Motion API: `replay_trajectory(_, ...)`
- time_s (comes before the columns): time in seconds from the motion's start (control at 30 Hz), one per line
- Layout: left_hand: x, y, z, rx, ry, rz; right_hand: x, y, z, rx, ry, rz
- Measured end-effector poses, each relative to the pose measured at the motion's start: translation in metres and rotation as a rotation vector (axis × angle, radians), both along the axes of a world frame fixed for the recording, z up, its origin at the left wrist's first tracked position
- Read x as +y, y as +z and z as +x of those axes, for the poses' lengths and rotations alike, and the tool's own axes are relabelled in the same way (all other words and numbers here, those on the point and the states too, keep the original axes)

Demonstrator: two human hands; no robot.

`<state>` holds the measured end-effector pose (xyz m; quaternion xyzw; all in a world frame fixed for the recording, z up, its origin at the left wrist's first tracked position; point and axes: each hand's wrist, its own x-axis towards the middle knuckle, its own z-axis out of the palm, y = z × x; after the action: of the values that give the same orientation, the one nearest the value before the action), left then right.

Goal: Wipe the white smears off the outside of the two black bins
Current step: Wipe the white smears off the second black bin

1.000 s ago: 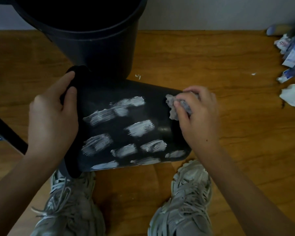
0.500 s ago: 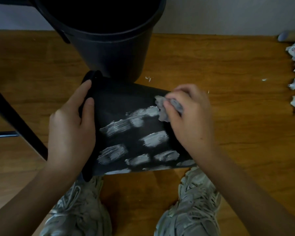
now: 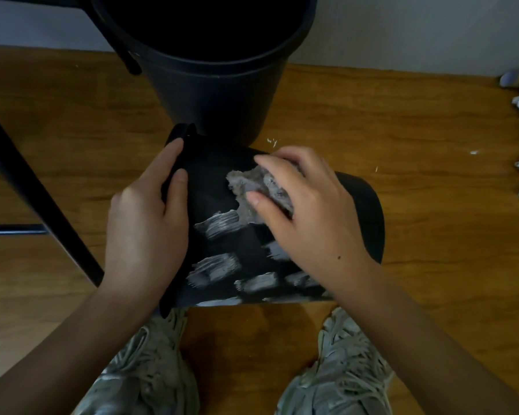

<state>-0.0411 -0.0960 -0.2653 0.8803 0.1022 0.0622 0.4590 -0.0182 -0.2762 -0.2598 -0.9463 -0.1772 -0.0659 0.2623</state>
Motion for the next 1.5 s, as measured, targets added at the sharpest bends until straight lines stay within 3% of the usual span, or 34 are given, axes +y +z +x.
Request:
replay_trajectory(0.27, 0.002, -0.002, 0.000, 0.009, -0.020, 0.016, -0.022, 0.013, 0.009, 0.168, -0.157, 0.188)
replay_trajectory(0.43, 0.003, -0.004, -0.002, 0.009, -0.010, 0.025, -0.029, 0.014, 0.014, 0.267, -0.225, 0.203)
replay_trajectory(0.6, 0.001, 0.002, -0.002, 0.013, 0.002, 0.073, -0.038, 0.026, 0.014, 0.380, -0.283, 0.589)
replay_trajectory(0.73, -0.003, 0.011, -0.002, 0.006, 0.002, 0.112, -0.049, 0.043, 0.014, 0.369, -0.309, 0.743)
replay_trajectory(0.87, -0.003, 0.011, -0.001, 0.001, 0.014, 0.129, -0.059, 0.051, 0.018, 0.199, -0.334, 0.666)
replay_trajectory(1.1, -0.006, 0.013, -0.002, 0.018, 0.003, 0.128, -0.060, 0.046, 0.011, -0.341, -0.358, -0.023)
replay_trajectory(1.3, -0.002, 0.007, -0.002, -0.007, -0.004, 0.128, -0.015, 0.015, -0.007, -0.104, -0.076, -0.100)
replay_trajectory(1.5, -0.001, 0.009, -0.004, 0.004, 0.000, 0.086, -0.017, 0.018, 0.000, 0.103, -0.155, 0.113)
